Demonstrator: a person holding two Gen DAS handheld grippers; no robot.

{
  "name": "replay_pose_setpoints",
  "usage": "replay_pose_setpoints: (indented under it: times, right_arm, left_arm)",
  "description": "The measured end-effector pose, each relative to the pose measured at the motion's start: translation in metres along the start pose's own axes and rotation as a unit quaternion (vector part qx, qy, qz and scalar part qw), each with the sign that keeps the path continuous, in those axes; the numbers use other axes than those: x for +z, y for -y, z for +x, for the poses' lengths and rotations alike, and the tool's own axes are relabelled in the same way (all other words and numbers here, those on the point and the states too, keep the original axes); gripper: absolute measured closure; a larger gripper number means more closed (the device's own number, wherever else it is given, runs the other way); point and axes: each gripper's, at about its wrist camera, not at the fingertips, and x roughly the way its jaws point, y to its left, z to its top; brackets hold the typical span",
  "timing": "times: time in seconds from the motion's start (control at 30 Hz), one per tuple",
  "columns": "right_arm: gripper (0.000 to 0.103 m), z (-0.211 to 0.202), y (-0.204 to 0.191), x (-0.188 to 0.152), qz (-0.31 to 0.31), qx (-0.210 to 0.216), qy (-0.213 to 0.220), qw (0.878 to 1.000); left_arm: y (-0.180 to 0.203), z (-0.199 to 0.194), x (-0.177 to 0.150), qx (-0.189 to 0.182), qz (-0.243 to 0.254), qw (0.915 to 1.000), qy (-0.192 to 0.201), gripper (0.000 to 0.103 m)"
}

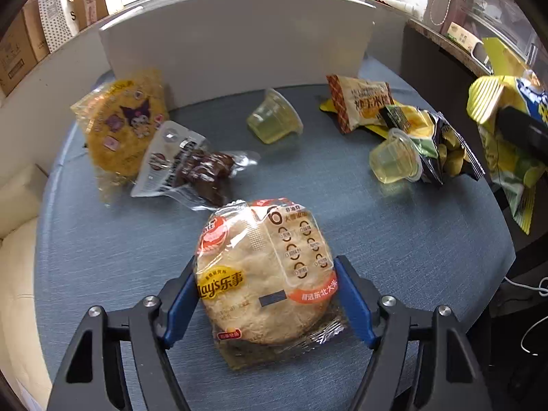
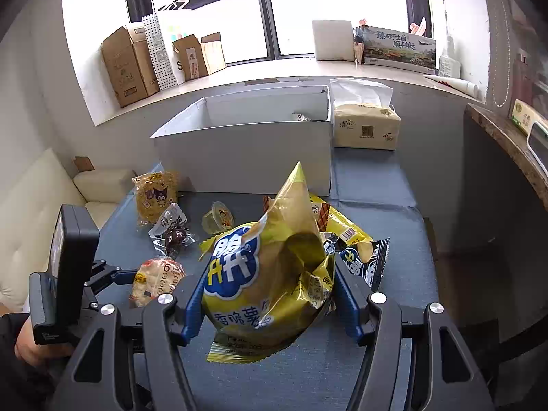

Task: Organize snacks
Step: 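Grasp the yellow chip bag with the right gripper while the left grasps the round flatbread pack, then drop the yellow chip bag and flatbread pack into the white box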

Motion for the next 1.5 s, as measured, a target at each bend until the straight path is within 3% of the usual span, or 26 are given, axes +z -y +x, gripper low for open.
replay_pose_setpoints:
  times: [0.27,0.43,0.77,0.93,1.13,1.23,1.27,1.3,1.33,1.5]
  right_arm:
    - [0.035,-0.002,-0.007,0.002,-0.004,0.009,0.006,1.0]
    - [0.035,-0.008,-0.002,0.014,0.013,0.03,0.021,0.999]
    - [0.035,-0.003,0.003,0.093,0.015,0.07,0.059,0.996]
    - [0.035,0.038,0.012,0.15,0.028,0.078,0.051,0.995]
    - [0.035,0.106,0.031,0.2,0.045,0.06,0.013,0.997]
    - [0.031,0.127,0.039,0.208,0.045,0.032,0.004,0.998]
    - [0.027,0.13,0.041,0.208,0.052,0.027,0.005,0.998]
    - [0.012,0.132,0.044,0.207,0.057,0.033,0.004,0.998]
    - [0.003,0.133,0.047,0.205,0.065,0.037,0.007,0.997]
    - [0.0,0.129,0.053,0.196,0.073,0.028,0.019,0.997]
  left_arm:
    - [-0.003,-0.037,-0.001,-0.009,-0.001,0.9995,0.031,0.024]
    - [-0.012,-0.083,0.013,-0.009,-0.006,0.9978,0.065,0.024]
    - [-0.058,-0.147,0.102,-0.003,-0.024,0.9886,0.148,0.024]
    - [-0.073,-0.132,0.174,0.002,-0.022,0.9878,0.154,0.024]
    - [-0.089,-0.054,0.24,0.026,-0.03,0.9928,0.113,0.024]
    - [-0.099,-0.021,0.249,0.037,-0.039,0.9944,0.091,0.021]
    - [-0.102,-0.014,0.248,0.05,-0.042,0.9943,0.084,0.014]
    - [-0.102,-0.011,0.246,0.062,-0.04,0.9938,0.083,0.008]
    - [-0.103,-0.01,0.243,0.062,-0.037,0.9935,0.088,0.0]
    - [-0.106,-0.008,0.234,0.052,-0.037,0.9939,0.089,0.0]
